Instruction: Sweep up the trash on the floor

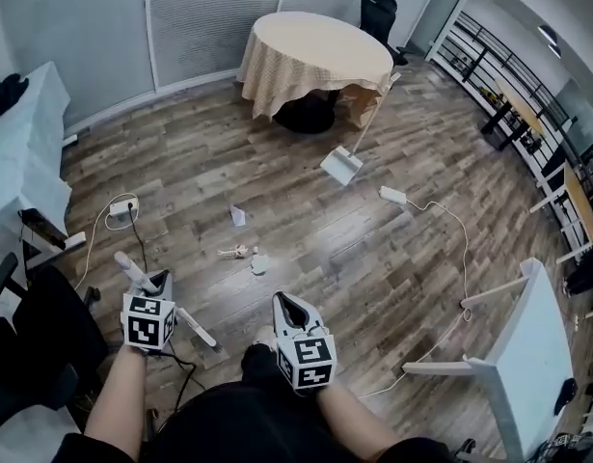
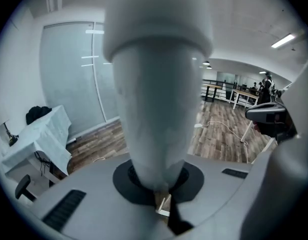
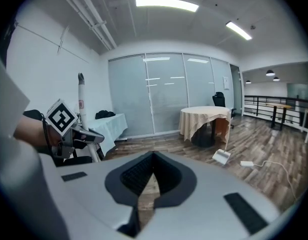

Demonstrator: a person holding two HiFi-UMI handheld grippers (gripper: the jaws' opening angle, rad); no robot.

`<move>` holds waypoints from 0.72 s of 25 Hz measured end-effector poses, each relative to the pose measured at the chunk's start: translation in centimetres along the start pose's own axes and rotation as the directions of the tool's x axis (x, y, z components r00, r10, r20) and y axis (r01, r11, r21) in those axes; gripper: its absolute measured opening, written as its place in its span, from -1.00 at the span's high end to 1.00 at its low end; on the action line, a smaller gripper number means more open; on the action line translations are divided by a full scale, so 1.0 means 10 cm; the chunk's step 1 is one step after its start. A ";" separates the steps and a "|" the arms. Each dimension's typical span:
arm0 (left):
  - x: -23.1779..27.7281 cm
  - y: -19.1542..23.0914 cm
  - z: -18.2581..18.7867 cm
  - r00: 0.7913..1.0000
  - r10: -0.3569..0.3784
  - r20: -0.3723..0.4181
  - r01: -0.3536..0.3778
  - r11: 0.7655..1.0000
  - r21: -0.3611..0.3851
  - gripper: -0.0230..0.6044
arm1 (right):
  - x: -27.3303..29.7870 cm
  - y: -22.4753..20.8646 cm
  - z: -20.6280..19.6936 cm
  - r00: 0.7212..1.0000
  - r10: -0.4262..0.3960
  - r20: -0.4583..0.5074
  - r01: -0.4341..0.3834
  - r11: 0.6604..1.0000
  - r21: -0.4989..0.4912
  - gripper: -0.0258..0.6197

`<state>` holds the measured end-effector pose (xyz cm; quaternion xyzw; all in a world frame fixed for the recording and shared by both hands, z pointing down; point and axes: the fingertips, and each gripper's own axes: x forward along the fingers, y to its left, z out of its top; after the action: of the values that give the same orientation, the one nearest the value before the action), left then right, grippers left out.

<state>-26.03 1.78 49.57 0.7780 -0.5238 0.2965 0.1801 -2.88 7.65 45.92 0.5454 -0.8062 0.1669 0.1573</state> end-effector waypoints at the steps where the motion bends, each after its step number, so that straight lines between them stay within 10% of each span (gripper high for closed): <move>1: 0.10 -0.03 0.10 1.000 0.005 -0.007 -0.005 1.000 0.008 0.95 | 0.07 -0.12 0.06 1.000 0.010 0.003 -0.010 1.000 -0.002 0.88; 18: 1.59 -0.67 1.69 1.000 0.009 -0.014 -0.006 0.984 0.180 0.95 | 0.66 -2.07 0.06 0.997 -0.065 -0.035 0.070 0.982 0.175 0.88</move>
<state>-10.88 -16.85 47.24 0.7870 -0.4965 0.3489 0.1116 13.99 -5.29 50.29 0.5816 -0.7670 0.2402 0.1258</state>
